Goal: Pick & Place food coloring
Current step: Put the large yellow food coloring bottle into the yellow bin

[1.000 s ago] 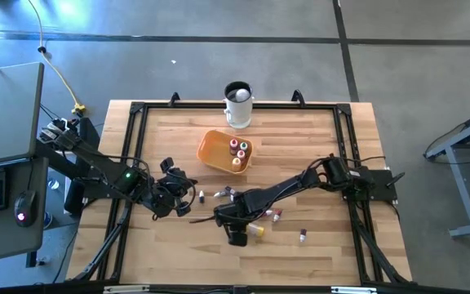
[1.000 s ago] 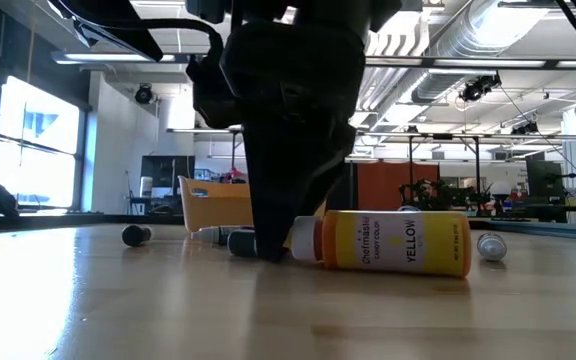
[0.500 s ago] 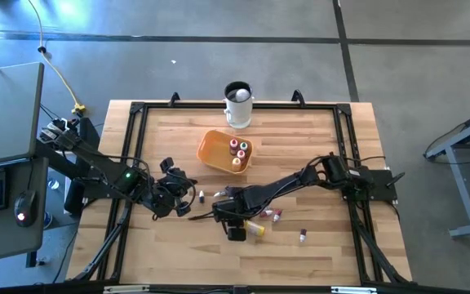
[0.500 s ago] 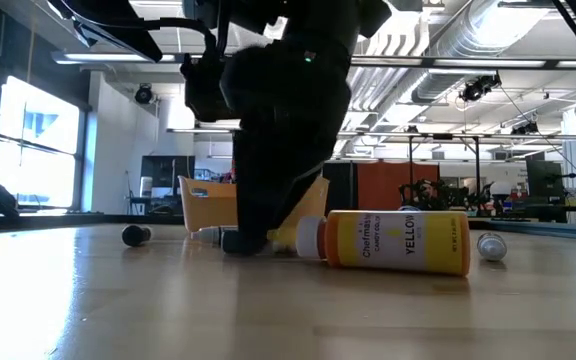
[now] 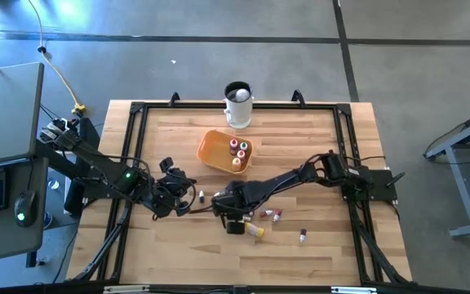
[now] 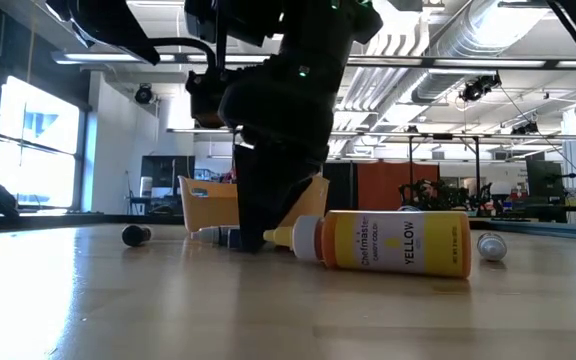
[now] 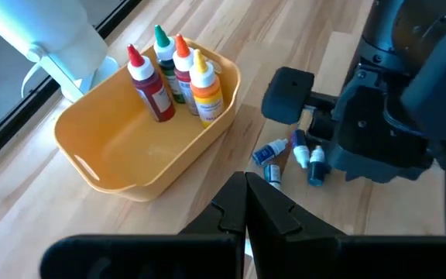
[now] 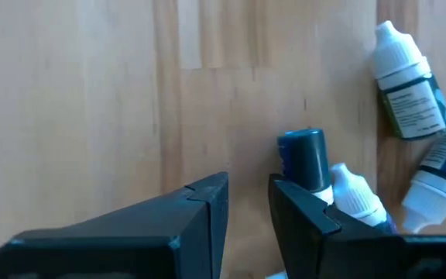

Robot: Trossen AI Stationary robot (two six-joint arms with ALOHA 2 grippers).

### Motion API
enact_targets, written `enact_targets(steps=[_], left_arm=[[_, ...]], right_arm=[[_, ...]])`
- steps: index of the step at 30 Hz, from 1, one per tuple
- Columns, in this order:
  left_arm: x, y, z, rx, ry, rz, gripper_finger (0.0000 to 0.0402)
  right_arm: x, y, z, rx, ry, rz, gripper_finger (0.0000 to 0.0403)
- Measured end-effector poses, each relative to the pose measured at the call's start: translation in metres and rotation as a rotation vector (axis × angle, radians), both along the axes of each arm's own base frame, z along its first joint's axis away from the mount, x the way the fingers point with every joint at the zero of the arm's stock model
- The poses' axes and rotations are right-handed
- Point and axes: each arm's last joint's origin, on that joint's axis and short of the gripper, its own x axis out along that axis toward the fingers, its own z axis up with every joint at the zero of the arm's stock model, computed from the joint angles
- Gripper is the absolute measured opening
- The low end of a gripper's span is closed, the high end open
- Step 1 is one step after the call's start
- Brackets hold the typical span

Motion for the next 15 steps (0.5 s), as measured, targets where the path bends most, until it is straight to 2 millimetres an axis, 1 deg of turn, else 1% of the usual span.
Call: enact_targets(steps=[7, 15], left_arm=[[0.0000, 0.0000, 0.0000, 0.000, 0.000, 0.000, 0.0000], [0.0001, -0.0009, -0.0004, -0.020, 0.014, -0.024, 0.0000]], right_arm=[[-0.0006, -0.0083, -0.0008, -0.002, 0.025, -0.021, 0.0088], [-0.0011, -0.0100, -0.0011, -0.011, 0.033, -0.008, 0.0088]])
